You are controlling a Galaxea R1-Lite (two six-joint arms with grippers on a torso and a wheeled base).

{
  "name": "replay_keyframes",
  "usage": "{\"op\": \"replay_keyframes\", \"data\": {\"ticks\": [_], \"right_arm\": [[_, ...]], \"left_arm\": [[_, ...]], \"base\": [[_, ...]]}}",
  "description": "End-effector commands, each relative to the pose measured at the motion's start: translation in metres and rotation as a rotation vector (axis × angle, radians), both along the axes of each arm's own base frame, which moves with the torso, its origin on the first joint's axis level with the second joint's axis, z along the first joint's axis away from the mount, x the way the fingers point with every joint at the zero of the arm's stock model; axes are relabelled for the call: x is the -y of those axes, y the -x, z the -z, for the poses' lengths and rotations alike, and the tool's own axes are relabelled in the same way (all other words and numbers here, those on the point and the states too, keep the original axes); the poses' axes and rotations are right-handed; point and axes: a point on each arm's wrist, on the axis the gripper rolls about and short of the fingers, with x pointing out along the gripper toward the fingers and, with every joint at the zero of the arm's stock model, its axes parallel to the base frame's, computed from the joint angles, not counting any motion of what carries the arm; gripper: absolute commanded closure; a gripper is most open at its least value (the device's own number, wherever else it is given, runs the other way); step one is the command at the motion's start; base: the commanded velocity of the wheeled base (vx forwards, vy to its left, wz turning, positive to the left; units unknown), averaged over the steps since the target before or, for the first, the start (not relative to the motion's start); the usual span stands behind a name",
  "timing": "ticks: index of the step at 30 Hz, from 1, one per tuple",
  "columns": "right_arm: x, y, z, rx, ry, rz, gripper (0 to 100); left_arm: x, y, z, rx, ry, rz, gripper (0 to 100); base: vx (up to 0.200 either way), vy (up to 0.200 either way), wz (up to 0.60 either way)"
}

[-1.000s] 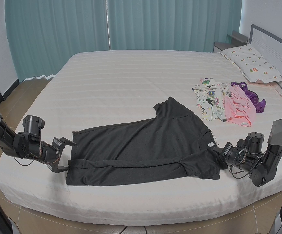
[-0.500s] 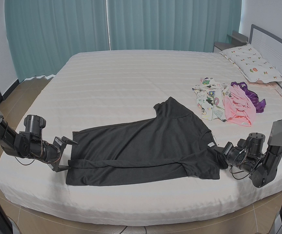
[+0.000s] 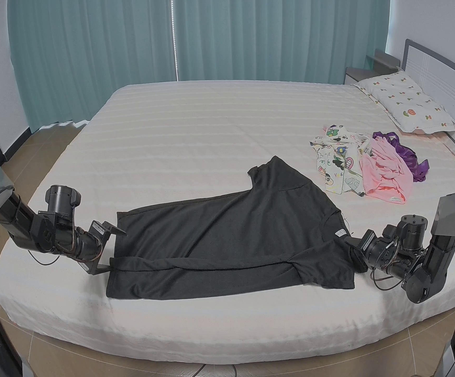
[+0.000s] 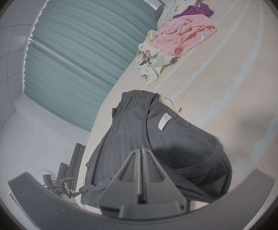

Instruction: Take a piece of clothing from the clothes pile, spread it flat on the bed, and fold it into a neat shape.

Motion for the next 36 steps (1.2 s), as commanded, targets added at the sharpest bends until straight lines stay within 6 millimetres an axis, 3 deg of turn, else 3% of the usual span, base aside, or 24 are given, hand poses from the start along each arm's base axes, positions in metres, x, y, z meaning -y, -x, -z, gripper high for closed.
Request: {"op": "replay_keyframes", "data": {"ticks": [1,8,13,21,36], "right_arm": [[0.0,0.0,0.001,-0.004,0.0,-0.001,100],[-0.002,-0.002,-0.002,0.014,-0.002,-0.005,100],[-0.002,0.0,-0.008,0.073,-0.006,-0.007,100],[0.002,0.0,-0.012,0.109,-0.011,-0.002,100],[0.018,0.01,-0.043,0.184,-0.038,-0.028,100]], "left_arm": [[0.002,0.0,0.006,-0.018,-0.002,0.005,100],[-0.002,0.003,0.006,-0.027,-0.032,-0.023,100],[-0.008,0.006,-0.005,-0.001,-0.029,-0.047,100],[-0.038,0.014,-0.018,0.033,-0.009,-0.131,100],[-0.026,0.04,-0.04,0.057,0.093,-0.026,100]], "base": [[0.0,0.0,0.0],[0.0,0.0,0.0],[0.0,0.0,0.0],[0.0,0.0,0.0],[0.0,0.0,0.0]]}}
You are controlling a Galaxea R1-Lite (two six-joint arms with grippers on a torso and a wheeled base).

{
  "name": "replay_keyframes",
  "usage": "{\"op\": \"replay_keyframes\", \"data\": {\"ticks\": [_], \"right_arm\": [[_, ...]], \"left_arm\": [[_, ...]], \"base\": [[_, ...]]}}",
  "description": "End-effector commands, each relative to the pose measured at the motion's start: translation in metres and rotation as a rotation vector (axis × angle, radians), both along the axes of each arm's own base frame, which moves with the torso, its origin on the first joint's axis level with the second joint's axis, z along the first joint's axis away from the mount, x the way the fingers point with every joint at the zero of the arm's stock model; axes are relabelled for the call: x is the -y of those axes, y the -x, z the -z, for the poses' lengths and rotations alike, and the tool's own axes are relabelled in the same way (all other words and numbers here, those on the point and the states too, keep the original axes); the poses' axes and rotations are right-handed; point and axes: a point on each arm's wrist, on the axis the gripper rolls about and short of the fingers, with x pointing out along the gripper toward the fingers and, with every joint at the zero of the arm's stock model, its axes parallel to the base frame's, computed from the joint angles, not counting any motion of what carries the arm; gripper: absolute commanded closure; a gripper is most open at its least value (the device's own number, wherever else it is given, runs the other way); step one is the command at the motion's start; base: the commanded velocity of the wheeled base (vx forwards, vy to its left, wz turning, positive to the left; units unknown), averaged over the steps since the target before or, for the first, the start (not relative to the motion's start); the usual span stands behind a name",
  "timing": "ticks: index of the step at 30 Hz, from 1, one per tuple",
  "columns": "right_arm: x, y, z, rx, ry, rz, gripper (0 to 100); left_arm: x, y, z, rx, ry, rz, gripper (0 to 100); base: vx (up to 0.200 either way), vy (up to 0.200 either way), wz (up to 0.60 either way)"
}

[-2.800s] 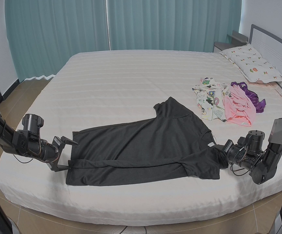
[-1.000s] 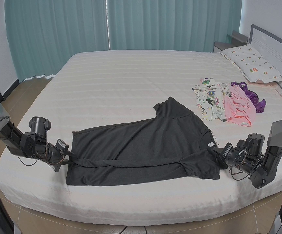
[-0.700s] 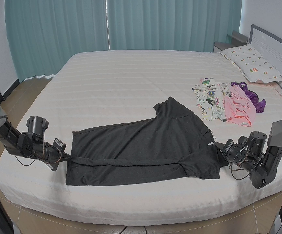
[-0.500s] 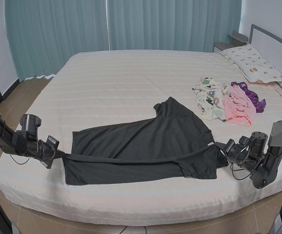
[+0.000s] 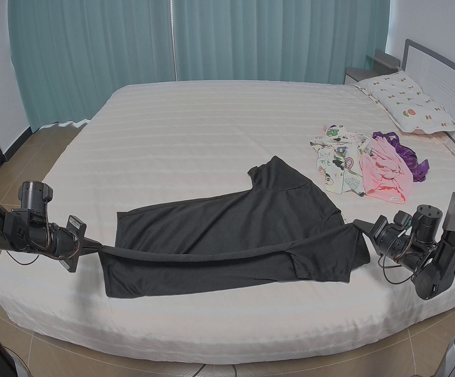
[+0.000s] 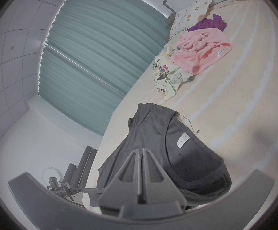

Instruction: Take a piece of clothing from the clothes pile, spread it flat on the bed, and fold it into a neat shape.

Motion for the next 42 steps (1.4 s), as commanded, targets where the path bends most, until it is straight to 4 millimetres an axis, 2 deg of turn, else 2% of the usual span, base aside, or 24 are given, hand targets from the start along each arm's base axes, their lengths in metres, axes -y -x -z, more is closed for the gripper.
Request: {"op": "replay_keyframes", "data": {"ticks": [1,10,24,30,39,42], "right_arm": [[0.006,0.009,-0.013,0.029,-0.008,-0.012,100],[0.018,0.016,-0.015,0.019,-0.016,-0.02,100],[0.029,0.029,-0.033,0.06,-0.027,-0.055,100],[0.027,0.032,-0.033,0.055,-0.027,-0.068,100],[0.028,0.047,-0.027,0.0,-0.02,-0.065,100],[0.028,0.055,-0.028,-0.004,-0.006,-0.065,100]], "left_arm": [[0.004,0.008,-0.012,0.016,-0.001,0.011,100],[0.006,0.025,-0.026,-0.026,0.002,0.018,100],[0.009,0.039,-0.024,-0.072,0.027,0.053,100],[0.01,0.047,-0.018,-0.099,0.035,0.057,100],[0.013,0.065,-0.03,-0.088,0.03,0.064,100],[0.014,0.077,-0.03,-0.127,0.009,0.104,100]], "base": [[0.0,0.0,0.0],[0.0,0.0,0.0],[0.0,0.0,0.0],[0.0,0.0,0.0],[0.0,0.0,0.0],[0.0,0.0,0.0]]}}
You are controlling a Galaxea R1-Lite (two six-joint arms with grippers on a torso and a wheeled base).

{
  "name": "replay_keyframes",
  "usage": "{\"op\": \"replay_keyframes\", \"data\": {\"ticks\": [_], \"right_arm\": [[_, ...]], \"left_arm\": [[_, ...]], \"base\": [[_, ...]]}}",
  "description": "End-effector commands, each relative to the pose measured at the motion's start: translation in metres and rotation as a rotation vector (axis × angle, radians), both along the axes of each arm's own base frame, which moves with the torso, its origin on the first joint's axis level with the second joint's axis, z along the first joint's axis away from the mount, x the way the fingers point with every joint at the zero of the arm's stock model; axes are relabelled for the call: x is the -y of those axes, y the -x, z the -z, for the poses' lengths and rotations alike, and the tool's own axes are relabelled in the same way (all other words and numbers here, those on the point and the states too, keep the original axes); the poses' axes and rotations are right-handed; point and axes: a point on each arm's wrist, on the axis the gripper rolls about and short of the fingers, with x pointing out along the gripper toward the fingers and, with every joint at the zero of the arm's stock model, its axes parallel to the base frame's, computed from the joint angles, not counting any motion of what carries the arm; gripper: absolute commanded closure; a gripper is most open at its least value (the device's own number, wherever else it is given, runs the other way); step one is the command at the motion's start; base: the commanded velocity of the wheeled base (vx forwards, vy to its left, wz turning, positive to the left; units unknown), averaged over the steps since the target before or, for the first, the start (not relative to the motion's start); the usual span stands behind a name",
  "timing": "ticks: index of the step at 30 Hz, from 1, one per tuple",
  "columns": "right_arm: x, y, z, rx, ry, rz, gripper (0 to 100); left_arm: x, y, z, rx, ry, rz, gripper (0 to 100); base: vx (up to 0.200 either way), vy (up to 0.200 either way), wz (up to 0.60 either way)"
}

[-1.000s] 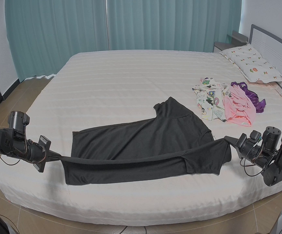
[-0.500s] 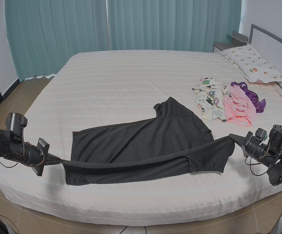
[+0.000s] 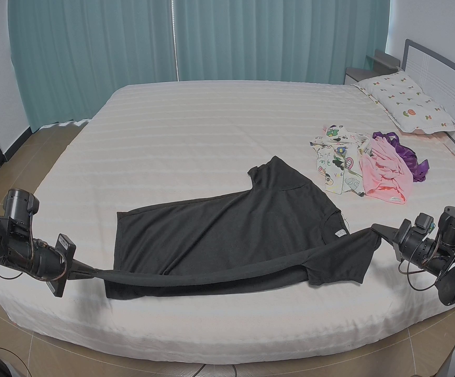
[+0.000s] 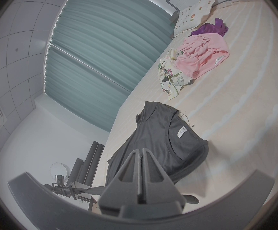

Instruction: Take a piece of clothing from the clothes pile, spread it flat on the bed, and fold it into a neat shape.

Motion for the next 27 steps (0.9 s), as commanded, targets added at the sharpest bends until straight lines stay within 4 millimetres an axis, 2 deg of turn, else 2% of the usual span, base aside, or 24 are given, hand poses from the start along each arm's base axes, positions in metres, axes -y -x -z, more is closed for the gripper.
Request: {"op": "replay_keyframes", "data": {"ticks": [1,5,10,13,18,22,26,27], "right_arm": [[0.0,0.012,-0.002,-0.008,0.014,0.0,100],[0.0,0.021,0.001,-0.012,0.058,-0.01,100],[-0.001,0.031,-0.005,0.007,0.075,-0.013,100],[-0.001,0.031,-0.008,0.018,0.076,-0.015,100],[-0.001,0.019,-0.006,0.029,0.076,-0.016,100],[-0.001,0.001,0.0,0.033,0.075,-0.018,100],[-0.002,-0.006,0.002,0.038,0.076,-0.021,100],[-0.003,-0.017,0.005,0.041,0.076,-0.029,100]], "left_arm": [[0.002,0.015,-0.004,-0.002,-0.025,0.042,100],[0.003,0.023,0.0,-0.02,-0.032,0.059,100],[0.004,0.03,0.002,-0.031,-0.031,0.062,100],[0.004,0.027,0.001,-0.023,-0.033,0.062,100],[0.002,0.013,-0.001,-0.008,-0.035,0.058,100],[-0.002,-0.008,0.001,-0.012,-0.032,0.049,100],[-0.002,-0.013,0.003,-0.019,-0.03,0.048,100],[-0.003,-0.023,0.007,-0.028,-0.029,0.05,100]], "base": [[0.0,0.0,0.0],[0.0,0.0,0.0],[0.0,0.0,0.0],[0.0,0.0,0.0],[0.0,0.0,0.0],[0.0,0.0,0.0],[0.0,0.0,0.0],[0.0,0.0,0.0]]}}
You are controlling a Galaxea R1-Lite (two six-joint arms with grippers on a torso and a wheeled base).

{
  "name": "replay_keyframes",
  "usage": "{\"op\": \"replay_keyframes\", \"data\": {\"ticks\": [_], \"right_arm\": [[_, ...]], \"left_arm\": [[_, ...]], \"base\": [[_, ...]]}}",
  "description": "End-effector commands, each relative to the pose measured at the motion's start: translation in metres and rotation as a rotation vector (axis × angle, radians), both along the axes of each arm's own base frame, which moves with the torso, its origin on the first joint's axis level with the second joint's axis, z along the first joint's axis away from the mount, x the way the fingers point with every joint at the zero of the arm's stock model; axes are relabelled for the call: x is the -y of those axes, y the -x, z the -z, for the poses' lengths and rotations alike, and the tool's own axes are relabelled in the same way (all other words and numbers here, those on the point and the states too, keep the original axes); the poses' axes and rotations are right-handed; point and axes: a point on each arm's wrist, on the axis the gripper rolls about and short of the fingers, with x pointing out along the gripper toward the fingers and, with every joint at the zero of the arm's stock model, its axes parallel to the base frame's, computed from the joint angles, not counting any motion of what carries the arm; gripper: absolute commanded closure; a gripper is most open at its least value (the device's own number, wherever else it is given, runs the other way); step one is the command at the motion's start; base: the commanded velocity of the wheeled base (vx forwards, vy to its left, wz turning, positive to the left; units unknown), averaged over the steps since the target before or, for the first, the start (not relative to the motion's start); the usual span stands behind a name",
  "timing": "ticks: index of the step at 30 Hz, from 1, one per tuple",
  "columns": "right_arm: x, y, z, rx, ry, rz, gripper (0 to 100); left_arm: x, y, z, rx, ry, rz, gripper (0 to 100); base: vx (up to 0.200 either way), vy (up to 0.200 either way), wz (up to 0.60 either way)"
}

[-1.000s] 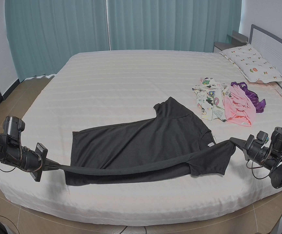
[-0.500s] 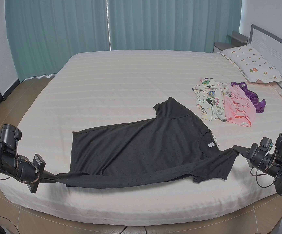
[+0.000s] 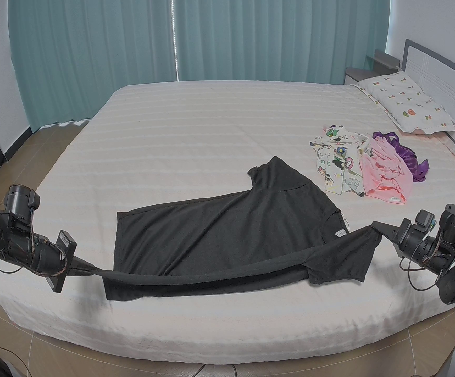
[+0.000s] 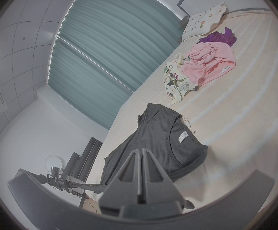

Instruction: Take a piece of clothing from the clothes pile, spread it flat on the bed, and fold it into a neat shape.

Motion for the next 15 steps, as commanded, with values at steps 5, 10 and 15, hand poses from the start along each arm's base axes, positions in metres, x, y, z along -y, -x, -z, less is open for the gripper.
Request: {"op": "replay_keyframes", "data": {"ticks": [5,10,15], "right_arm": [[-0.006,-0.037,0.015,-0.07,-0.003,-0.025,100],[-0.005,-0.053,0.02,-0.074,-0.003,-0.024,100],[-0.005,-0.068,0.031,-0.132,-0.005,-0.021,100]], "left_arm": [[-0.006,-0.042,0.019,-0.06,0.027,-0.033,100],[-0.008,-0.059,0.023,-0.065,0.037,-0.049,100],[-0.008,-0.079,0.032,-0.087,0.057,-0.073,100]], "base": [[0.0,0.0,0.0],[0.0,0.0,0.0],[0.0,0.0,0.0]]}}
